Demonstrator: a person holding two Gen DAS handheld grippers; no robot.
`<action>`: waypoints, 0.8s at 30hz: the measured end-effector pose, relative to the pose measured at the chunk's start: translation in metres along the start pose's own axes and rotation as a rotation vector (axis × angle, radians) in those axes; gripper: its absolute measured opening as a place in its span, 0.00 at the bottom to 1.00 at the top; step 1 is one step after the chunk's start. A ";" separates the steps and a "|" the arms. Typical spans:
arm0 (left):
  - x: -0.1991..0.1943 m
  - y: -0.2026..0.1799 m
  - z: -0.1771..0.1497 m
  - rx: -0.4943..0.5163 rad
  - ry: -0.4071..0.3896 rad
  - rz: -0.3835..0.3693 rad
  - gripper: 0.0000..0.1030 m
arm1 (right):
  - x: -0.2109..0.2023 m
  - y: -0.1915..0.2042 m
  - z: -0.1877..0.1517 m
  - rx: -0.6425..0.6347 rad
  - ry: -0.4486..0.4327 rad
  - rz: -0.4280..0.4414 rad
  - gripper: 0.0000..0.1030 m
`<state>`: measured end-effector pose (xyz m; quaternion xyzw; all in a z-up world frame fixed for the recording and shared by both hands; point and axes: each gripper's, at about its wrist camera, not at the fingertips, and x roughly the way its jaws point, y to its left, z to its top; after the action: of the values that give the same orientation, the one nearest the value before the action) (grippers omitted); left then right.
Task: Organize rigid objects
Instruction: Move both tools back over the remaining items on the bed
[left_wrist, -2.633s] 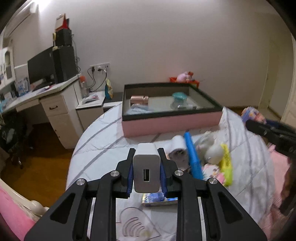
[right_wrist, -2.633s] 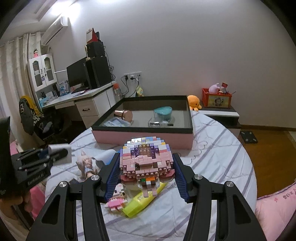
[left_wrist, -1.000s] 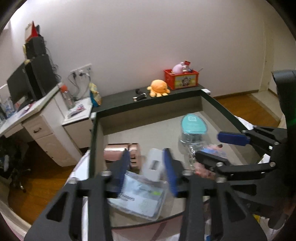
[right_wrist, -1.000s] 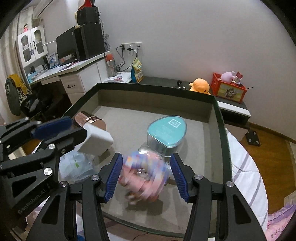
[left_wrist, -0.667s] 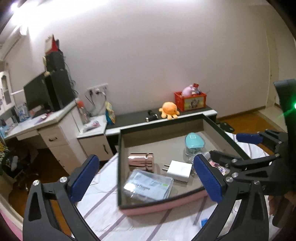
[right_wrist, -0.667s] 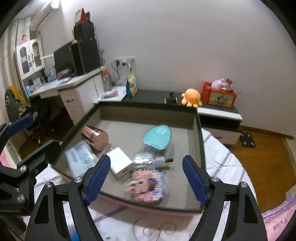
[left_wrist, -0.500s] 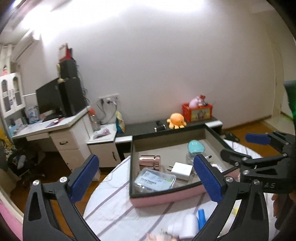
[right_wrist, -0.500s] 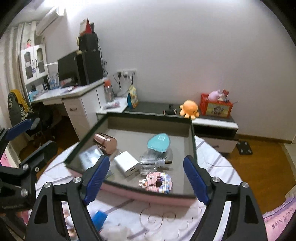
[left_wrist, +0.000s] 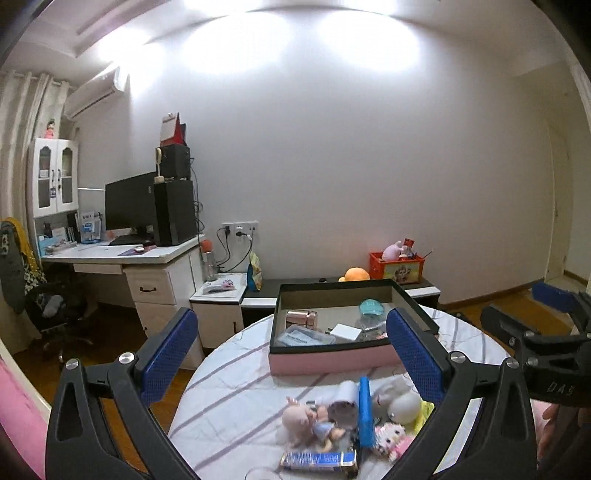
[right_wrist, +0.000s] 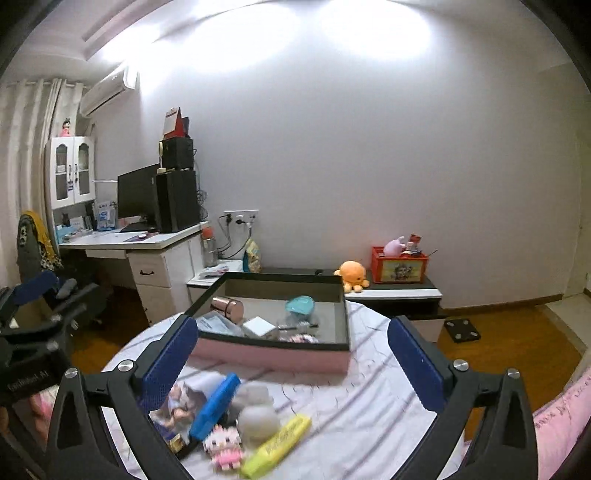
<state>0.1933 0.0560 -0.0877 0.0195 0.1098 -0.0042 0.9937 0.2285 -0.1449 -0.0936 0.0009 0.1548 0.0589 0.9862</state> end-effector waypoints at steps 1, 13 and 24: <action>-0.006 -0.001 -0.003 0.003 -0.007 0.000 1.00 | -0.005 0.001 -0.003 0.001 -0.002 -0.006 1.00; -0.034 -0.013 -0.022 0.043 0.016 -0.009 1.00 | -0.047 -0.004 -0.038 0.022 0.019 -0.017 1.00; -0.010 -0.005 -0.059 0.019 0.175 -0.060 1.00 | -0.039 -0.021 -0.063 0.051 0.101 -0.037 1.00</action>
<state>0.1703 0.0538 -0.1427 0.0260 0.1966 -0.0334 0.9796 0.1747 -0.1716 -0.1420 0.0202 0.2058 0.0364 0.9777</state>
